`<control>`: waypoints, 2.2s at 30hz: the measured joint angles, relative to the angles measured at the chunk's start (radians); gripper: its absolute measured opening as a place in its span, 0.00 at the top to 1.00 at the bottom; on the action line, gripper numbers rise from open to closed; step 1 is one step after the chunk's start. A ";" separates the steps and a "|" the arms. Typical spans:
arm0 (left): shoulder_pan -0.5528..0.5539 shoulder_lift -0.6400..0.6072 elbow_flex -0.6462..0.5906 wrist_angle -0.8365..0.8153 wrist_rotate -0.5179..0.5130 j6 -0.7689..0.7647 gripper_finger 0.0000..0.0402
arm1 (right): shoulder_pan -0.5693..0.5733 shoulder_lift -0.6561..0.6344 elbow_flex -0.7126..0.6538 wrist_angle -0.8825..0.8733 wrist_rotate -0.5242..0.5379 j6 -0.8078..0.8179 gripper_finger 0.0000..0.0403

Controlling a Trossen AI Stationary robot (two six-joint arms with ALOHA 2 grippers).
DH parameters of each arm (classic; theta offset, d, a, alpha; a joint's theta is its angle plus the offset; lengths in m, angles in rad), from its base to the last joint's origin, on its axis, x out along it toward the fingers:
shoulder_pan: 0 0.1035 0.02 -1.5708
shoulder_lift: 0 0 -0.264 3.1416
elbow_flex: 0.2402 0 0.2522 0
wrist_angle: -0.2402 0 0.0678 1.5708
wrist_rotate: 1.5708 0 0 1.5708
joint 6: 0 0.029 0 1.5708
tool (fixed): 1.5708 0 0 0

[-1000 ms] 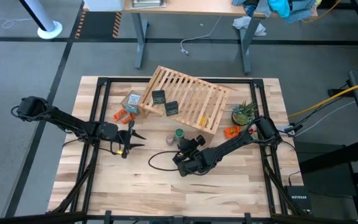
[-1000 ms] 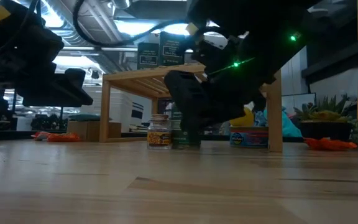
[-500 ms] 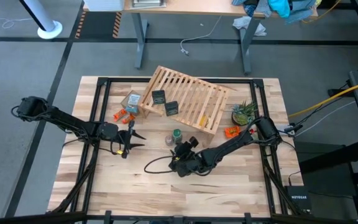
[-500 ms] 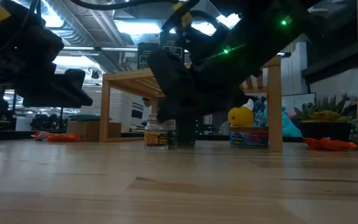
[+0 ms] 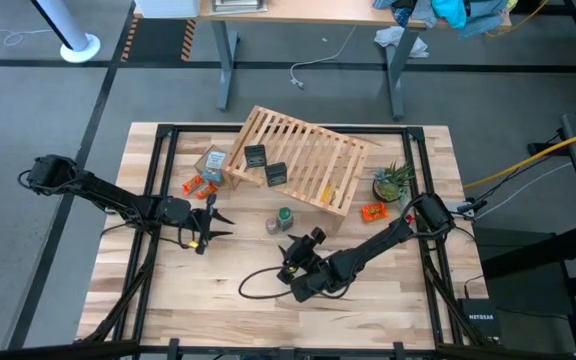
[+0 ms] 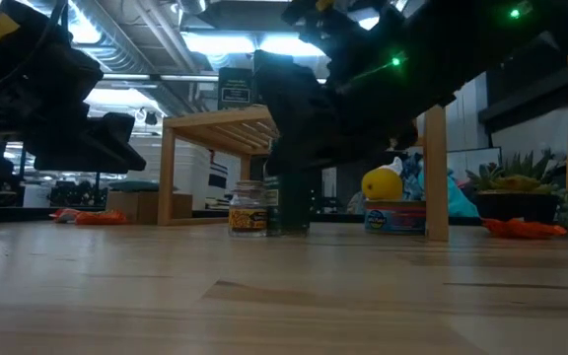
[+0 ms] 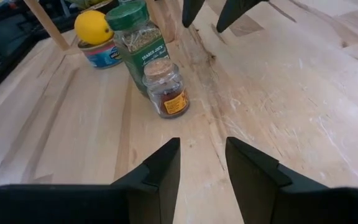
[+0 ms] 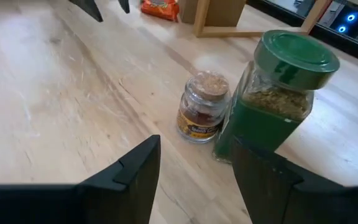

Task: Shelf spices
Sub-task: Put the green seasoning bottle on the shelf

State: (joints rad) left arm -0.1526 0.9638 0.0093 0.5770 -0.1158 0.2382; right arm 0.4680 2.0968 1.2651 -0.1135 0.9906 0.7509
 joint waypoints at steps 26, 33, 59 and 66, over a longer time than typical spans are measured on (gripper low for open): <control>0.000 0.000 0.000 -0.046 0.000 -0.134 0.69 | -0.090 -0.001 0.000 -0.087 -0.204 -0.110 0.51; 0.000 0.000 0.000 -0.046 0.000 -0.134 0.69 | -0.081 -0.002 0.001 -0.163 -0.167 0.023 0.51; 0.000 0.000 0.000 -0.046 0.000 -0.134 0.69 | -0.089 -0.019 0.031 -0.276 -0.040 0.231 0.05; 0.000 0.000 0.000 -0.052 0.000 -0.134 0.69 | -0.117 -0.019 0.031 -0.211 -0.020 0.174 0.07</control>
State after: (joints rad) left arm -0.1528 0.9638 0.0093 0.5251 -0.1154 0.1040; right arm 0.3509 2.0773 1.2961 -0.3241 0.9706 0.9252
